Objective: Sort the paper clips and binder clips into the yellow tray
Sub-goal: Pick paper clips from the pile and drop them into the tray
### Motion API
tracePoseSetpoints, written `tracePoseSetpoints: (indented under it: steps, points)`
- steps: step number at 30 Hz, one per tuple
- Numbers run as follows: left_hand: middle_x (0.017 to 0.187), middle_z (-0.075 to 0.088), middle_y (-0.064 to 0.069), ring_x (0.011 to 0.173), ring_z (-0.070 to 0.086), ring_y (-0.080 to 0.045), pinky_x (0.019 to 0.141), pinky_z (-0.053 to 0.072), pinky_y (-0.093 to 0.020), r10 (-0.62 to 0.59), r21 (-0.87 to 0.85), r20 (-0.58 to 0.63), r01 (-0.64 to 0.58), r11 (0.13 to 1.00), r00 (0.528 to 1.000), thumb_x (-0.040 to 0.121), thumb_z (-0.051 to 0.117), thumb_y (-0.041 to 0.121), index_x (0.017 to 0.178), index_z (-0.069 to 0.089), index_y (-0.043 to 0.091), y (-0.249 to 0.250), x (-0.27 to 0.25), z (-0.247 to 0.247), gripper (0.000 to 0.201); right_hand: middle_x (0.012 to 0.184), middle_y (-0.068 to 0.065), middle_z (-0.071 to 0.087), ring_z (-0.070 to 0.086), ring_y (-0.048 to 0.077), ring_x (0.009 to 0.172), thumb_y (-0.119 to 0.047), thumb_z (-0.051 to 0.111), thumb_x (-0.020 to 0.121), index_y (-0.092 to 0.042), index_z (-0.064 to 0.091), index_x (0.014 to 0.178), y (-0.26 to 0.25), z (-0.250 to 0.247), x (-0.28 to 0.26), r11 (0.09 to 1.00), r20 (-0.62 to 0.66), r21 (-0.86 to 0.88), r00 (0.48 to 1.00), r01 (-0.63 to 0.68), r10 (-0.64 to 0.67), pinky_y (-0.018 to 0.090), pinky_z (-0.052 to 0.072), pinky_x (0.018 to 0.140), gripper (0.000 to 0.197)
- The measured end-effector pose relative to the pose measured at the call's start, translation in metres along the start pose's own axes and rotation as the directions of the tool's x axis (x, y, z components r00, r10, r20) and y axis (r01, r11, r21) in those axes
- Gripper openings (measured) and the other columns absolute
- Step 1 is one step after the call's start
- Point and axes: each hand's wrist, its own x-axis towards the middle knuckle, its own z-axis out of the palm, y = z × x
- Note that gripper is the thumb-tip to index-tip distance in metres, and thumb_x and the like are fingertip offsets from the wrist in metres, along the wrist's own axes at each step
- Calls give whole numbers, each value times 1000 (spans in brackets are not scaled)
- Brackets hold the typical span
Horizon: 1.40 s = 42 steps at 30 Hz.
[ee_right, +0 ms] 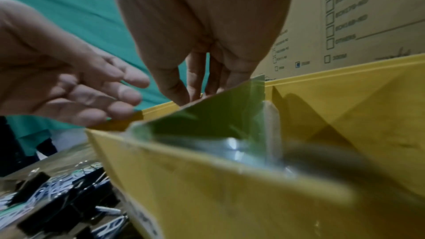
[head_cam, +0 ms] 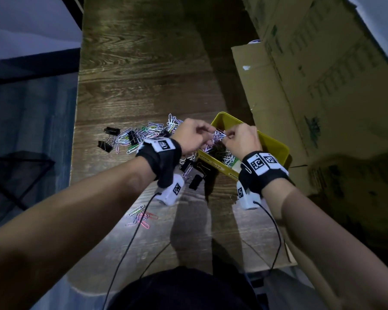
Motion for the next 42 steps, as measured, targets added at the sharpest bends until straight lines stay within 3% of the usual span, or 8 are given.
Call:
tracePoseSetpoints:
  steps: [3,8,13,17,21,28,32,42]
  points:
    - [76,66,-10,64,62,-17,62,52,-30,-5,-31,-24,4,1000,1000,88,58,2,88,62,12,-17,-23,-27,11,92,6,73,66,24,86,-21,62,83,-18,73,97,-7,3,-7,994,-68,28,992,104,-102,35,54,85,18]
    - [75,70,-4,57,60,-9,60,50,-27,-29,429,-63,54,901,998,85,63,11,86,68,14,-88,-75,-89,6,84,0,68,59,12,68,-18,63,83,-17,74,93,-37,28,-48,854,-98,126,863,505,-496,29,52,71,15]
    - [99,66,-10,87,62,-24,74,44,-22,-129,728,-55,128,673,990,77,71,25,106,67,13,-155,-133,-97,32,108,11,63,60,23,94,-30,61,90,-9,66,110,-56,101,-109,785,513,25,666,619,-541,42,53,82,29]
    - [117,54,-4,105,53,-28,87,49,-37,-124,754,-106,161,637,987,67,72,50,123,55,24,-191,-166,-73,64,127,13,48,50,34,116,-42,67,83,-9,48,129,-58,162,-149,827,637,-161,697,538,-330,47,46,95,60]
    - [123,52,-5,111,46,-28,85,46,-36,-39,776,-119,117,620,992,76,67,34,126,53,16,-196,-182,-47,55,131,16,41,38,33,125,-40,66,83,-4,39,136,-62,180,-170,826,585,-213,745,522,-320,42,37,104,69]
    - [79,62,-10,72,61,-31,66,47,-30,130,717,-96,-22,696,987,75,68,8,81,71,7,-205,-175,-45,6,122,14,52,55,32,109,-20,52,95,-3,54,121,-69,179,-174,819,552,-229,763,527,-337,35,42,78,31]
    - [63,61,-2,53,61,-20,50,45,-21,216,745,80,-202,635,973,63,79,11,67,69,14,-195,-174,-61,11,107,13,61,62,29,91,-14,48,96,-4,59,109,-68,186,-176,837,552,-255,784,484,-285,30,34,64,20]
    - [85,66,-4,75,64,-25,66,54,-31,123,860,241,-270,433,963,79,61,19,93,65,14,-215,-163,-72,16,94,17,62,64,33,86,3,47,92,0,62,103,-78,178,-182,667,603,-380,718,641,-347,32,41,62,19]
